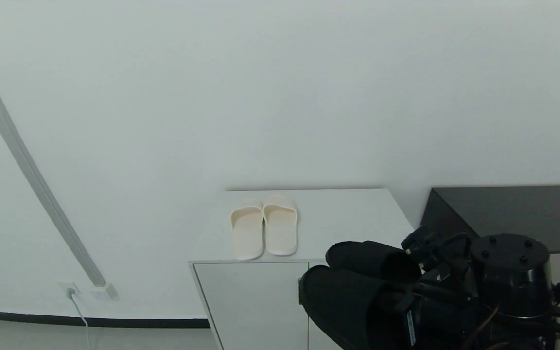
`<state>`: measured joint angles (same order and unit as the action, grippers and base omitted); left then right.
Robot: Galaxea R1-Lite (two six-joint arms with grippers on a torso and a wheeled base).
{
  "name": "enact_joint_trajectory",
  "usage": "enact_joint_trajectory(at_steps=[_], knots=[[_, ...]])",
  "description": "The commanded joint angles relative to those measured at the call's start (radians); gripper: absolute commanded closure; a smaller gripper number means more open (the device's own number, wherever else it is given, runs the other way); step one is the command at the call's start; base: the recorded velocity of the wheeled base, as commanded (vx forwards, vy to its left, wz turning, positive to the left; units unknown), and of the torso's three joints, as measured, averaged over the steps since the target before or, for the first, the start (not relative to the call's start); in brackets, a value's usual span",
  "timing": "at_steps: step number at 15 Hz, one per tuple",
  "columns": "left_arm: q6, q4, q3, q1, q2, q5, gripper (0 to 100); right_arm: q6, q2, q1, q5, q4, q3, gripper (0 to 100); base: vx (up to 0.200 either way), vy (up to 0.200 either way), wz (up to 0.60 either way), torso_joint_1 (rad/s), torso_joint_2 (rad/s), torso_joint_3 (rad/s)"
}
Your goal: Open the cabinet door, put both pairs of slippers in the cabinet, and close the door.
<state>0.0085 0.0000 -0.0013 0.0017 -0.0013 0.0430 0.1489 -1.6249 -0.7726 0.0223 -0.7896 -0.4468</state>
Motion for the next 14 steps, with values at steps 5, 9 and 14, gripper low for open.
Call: enact_joint_trajectory(at_steps=[5, 9, 14], knots=[[0.001, 0.000, 0.000, 0.000, 0.001, -0.002, 100, 0.000, -0.004, -0.001, -0.002, 0.000, 0.003, 100, 0.000, 0.000, 0.00, 0.000, 0.00, 0.000], [0.001, 0.000, 0.000, 0.000, 0.001, 0.000, 100, 0.000, -0.006, -0.001, -0.002, 0.000, 0.007, 100, 0.000, 0.000, 0.00, -0.025, 0.06, 0.032], [0.001, 0.000, 0.000, 0.000, 0.001, 0.000, 0, -0.020, -0.032, -0.001, -0.004, -0.003, 0.011, 100, 0.000, 0.000, 0.00, -0.149, 0.33, 0.177]])
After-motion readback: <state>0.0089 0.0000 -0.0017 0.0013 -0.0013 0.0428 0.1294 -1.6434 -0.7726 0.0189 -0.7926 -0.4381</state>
